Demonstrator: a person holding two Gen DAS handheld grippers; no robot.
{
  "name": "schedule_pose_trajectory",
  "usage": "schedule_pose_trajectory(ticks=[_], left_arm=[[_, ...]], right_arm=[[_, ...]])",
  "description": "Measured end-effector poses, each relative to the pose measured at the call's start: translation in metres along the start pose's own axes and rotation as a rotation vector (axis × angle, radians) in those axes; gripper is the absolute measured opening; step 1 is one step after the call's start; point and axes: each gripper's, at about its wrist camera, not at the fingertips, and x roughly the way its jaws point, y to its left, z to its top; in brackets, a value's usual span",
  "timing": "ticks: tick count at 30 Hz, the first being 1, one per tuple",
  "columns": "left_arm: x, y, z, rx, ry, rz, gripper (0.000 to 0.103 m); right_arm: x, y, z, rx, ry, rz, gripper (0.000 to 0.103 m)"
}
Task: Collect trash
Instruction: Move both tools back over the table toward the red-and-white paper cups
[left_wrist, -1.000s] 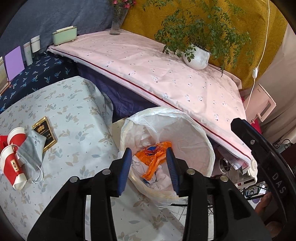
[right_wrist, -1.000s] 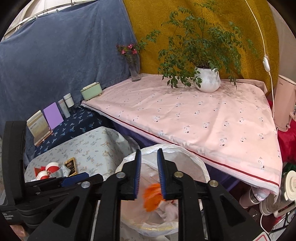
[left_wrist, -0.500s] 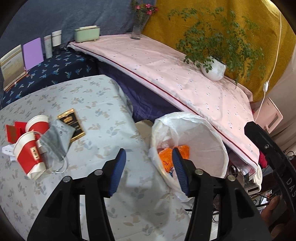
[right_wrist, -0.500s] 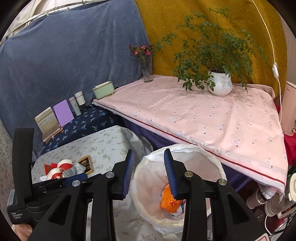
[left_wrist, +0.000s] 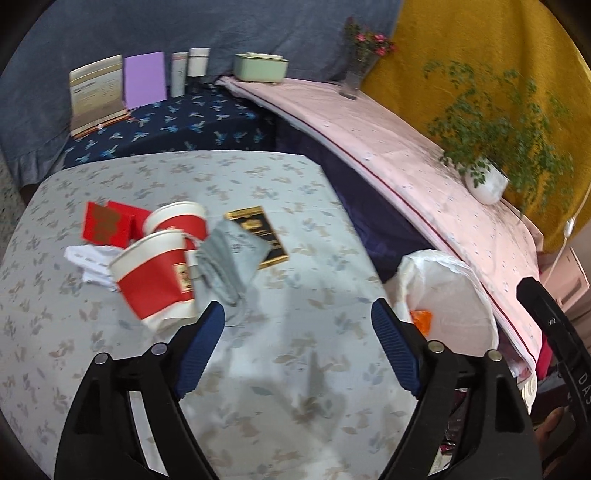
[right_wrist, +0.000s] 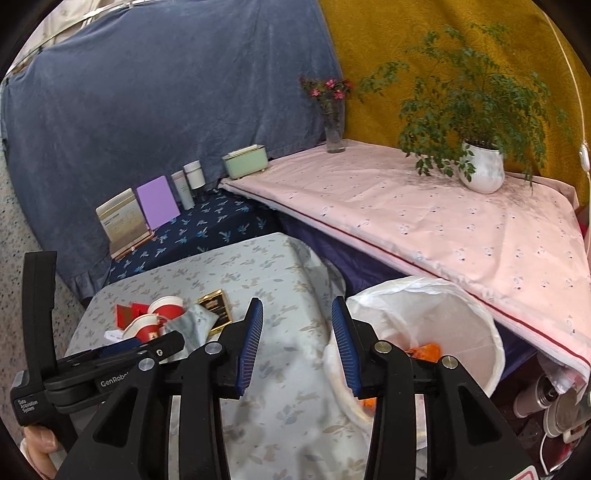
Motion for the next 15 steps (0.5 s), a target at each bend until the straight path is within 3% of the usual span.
schedule_pose_trajectory(ticks=[5, 15], left_arm=[[-0.003, 0.034, -0.002, -0.072, -0.006, 0.045, 0.088], [0.019, 0.086, -0.010, -0.183, 0.050, 0.121, 0.089]], right_arm=[[0.008, 0.024, -0.005, -0.030, 0.024, 0.034, 0.038], [0.036, 0.060, -0.019, -0.069, 0.082, 0.083, 0.038]])
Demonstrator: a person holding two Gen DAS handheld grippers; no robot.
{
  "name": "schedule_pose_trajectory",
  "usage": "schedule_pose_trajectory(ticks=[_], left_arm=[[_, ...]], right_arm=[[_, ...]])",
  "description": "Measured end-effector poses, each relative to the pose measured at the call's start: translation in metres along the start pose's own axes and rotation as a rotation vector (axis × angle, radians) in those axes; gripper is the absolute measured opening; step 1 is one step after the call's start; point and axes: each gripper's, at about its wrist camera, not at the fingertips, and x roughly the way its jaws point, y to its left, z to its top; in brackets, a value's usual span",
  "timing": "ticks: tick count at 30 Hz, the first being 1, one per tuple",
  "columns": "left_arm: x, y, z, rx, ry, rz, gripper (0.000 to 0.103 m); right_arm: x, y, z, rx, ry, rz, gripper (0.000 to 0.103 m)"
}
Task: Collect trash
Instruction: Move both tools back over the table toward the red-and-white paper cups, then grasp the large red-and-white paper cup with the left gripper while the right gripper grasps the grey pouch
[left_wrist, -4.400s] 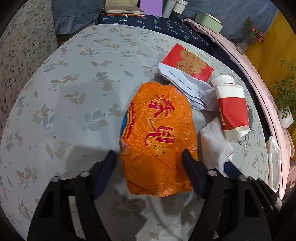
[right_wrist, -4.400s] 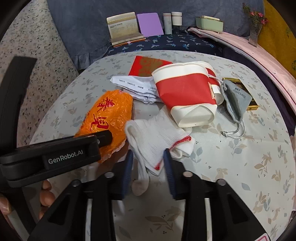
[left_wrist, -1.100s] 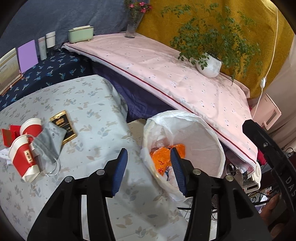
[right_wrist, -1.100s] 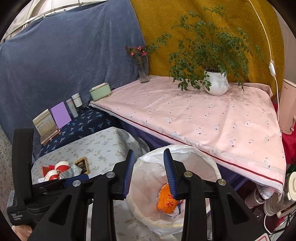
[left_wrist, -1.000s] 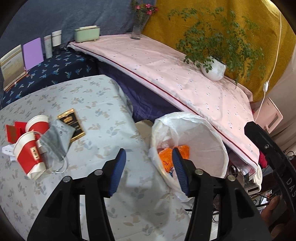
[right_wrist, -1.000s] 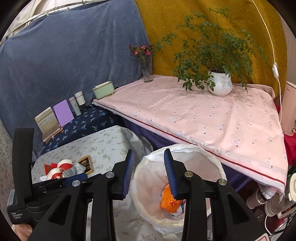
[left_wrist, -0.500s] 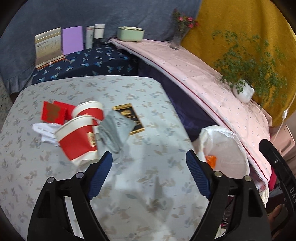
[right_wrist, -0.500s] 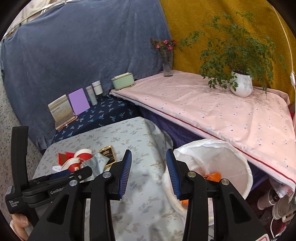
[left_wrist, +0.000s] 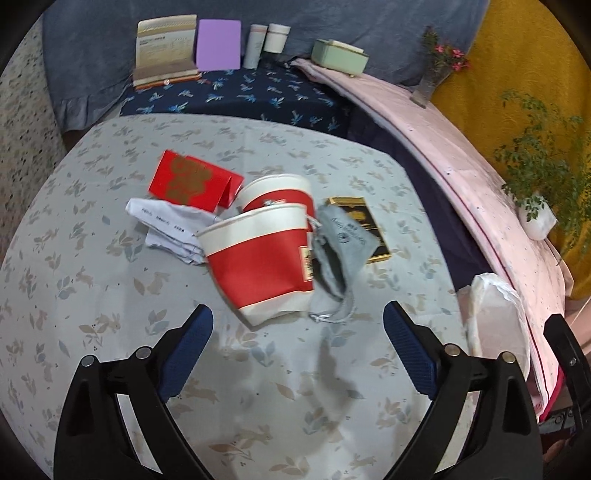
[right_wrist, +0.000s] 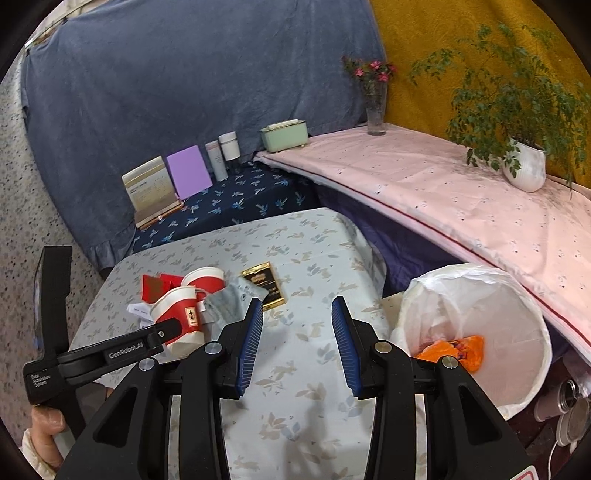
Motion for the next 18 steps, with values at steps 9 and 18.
schedule_pose_trajectory(ticks=[9, 18], left_arm=[[0.041, 0.010, 0.006, -0.015, 0.075, 0.021, 0.089], [0.070, 0.021, 0.016, -0.043, 0.124, 0.024, 0.084]], right_arm=[[0.048, 0.014, -0.008, 0.003, 0.073, 0.027, 0.038], [0.090, 0.029, -0.010, -0.010, 0.130, 0.049, 0.038]])
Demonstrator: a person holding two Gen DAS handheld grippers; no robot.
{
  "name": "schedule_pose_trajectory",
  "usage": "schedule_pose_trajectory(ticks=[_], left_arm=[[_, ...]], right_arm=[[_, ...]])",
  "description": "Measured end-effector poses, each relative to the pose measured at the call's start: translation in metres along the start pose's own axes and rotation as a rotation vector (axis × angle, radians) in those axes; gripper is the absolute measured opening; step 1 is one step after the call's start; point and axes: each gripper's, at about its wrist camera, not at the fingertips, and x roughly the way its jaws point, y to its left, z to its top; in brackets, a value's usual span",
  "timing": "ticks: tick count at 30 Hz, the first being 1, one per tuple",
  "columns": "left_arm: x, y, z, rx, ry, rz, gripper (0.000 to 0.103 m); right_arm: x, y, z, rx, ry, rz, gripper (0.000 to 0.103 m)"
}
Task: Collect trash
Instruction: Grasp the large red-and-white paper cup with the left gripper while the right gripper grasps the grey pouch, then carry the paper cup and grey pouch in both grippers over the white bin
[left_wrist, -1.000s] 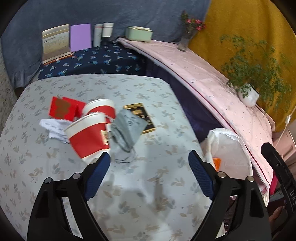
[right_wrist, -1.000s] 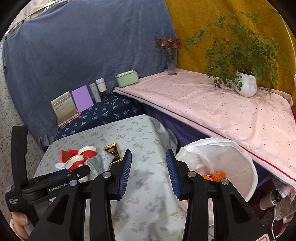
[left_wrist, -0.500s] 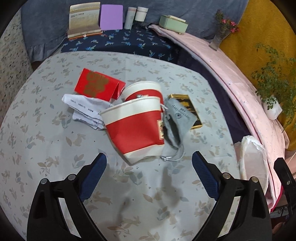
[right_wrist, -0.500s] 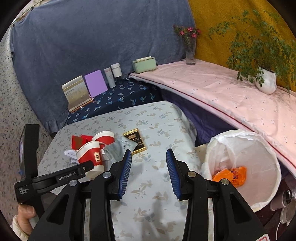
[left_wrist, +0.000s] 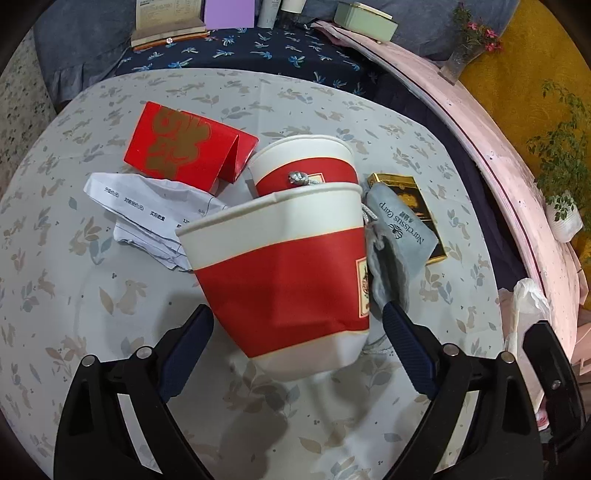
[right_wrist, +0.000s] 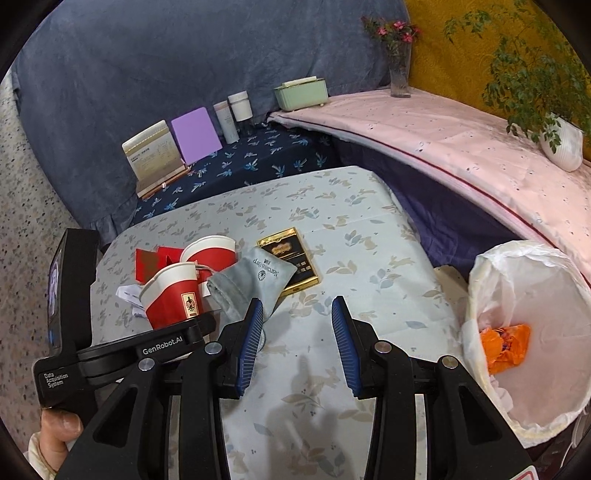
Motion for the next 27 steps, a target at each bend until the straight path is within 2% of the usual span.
schedule_pose_trajectory(ticks=[1, 2, 6, 14, 23, 25, 27], left_arm=[[0.001, 0.001, 0.000, -0.001, 0.001, -0.007, 0.081], [0.001, 0.002, 0.001, 0.001, 0.002, -0.021, 0.072], [-0.004, 0.008, -0.001, 0.010, 0.000, -0.048, 0.068], [-0.027, 0.029, 0.000, -0.001, -0.036, -0.058, 0.068], [-0.032, 0.047, 0.003, -0.017, -0.051, -0.044, 0.068], [-0.032, 0.048, 0.004, -0.019, -0.051, -0.045, 0.068], [-0.032, 0.048, 0.004, -0.015, -0.053, -0.044, 0.068]], right_arm=[[0.004, 0.002, 0.000, -0.004, 0.006, 0.003, 0.038], [0.008, 0.005, 0.000, -0.008, 0.011, 0.006, 0.038], [0.020, 0.014, 0.000, -0.027, 0.030, 0.018, 0.038], [0.045, 0.034, -0.003, -0.062, 0.070, 0.046, 0.038], [0.081, 0.055, -0.007, -0.103, 0.115, 0.051, 0.038], [0.089, 0.055, -0.008, -0.104, 0.126, 0.045, 0.031], [0.092, 0.054, -0.008, -0.106, 0.134, 0.039, 0.010]])
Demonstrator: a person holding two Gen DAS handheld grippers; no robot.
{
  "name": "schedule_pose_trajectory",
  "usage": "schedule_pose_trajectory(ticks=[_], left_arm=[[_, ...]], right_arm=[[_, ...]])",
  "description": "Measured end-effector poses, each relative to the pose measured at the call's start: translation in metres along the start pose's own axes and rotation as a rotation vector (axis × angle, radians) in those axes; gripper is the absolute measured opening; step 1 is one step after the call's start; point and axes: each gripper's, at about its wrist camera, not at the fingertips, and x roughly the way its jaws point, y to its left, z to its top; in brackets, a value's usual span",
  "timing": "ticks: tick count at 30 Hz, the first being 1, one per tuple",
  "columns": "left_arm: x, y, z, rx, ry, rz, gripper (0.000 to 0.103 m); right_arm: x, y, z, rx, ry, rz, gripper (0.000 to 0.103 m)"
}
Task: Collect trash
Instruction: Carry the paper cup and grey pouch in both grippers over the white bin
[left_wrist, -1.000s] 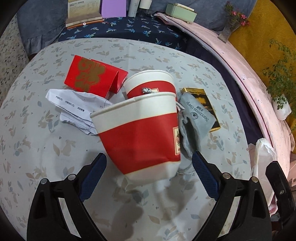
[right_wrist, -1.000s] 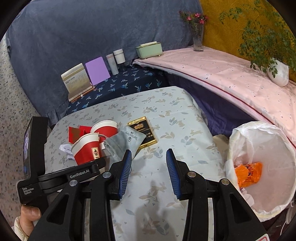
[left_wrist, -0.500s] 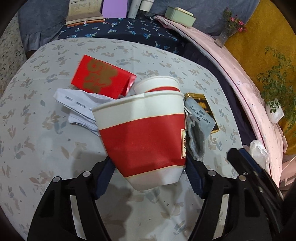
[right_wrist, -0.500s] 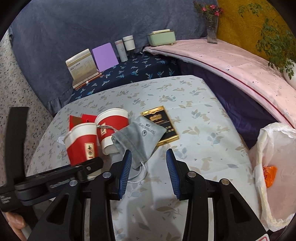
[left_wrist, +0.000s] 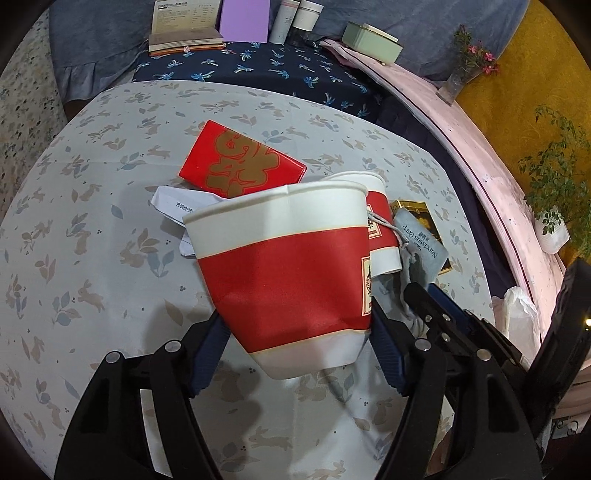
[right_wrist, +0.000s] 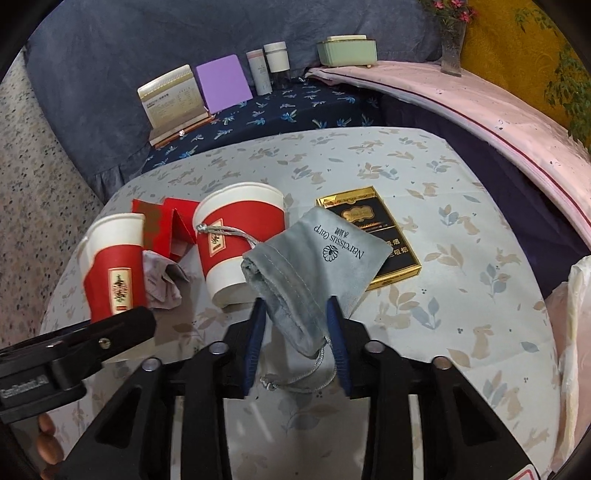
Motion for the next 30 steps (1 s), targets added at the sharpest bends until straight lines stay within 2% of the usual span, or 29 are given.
schedule_pose_trajectory(ticks=[2, 8, 14, 22, 30], left_arm=[[-0.002, -0.001, 0.000, 0.003, -0.002, -0.003, 0.068], [-0.012, -0.020, -0.001, 0.032, -0.024, -0.023, 0.068], [-0.030, -0.055, -0.006, 0.092, -0.051, -0.061, 0.068], [-0.055, -0.122, -0.020, 0.206, -0.078, -0.129, 0.068], [-0.064, -0.198, -0.045, 0.335, -0.074, -0.197, 0.068]], right_arm=[[-0.002, -0.003, 0.000, 0.007, -0.003, -0.003, 0.002], [-0.042, -0.020, 0.006, 0.056, -0.088, 0.004, 0.002], [-0.095, -0.045, 0.013, 0.102, -0.184, -0.008, 0.002], [-0.164, -0.092, 0.005, 0.169, -0.303, -0.072, 0.002], [-0.212, -0.150, -0.015, 0.249, -0.360, -0.153, 0.002]])
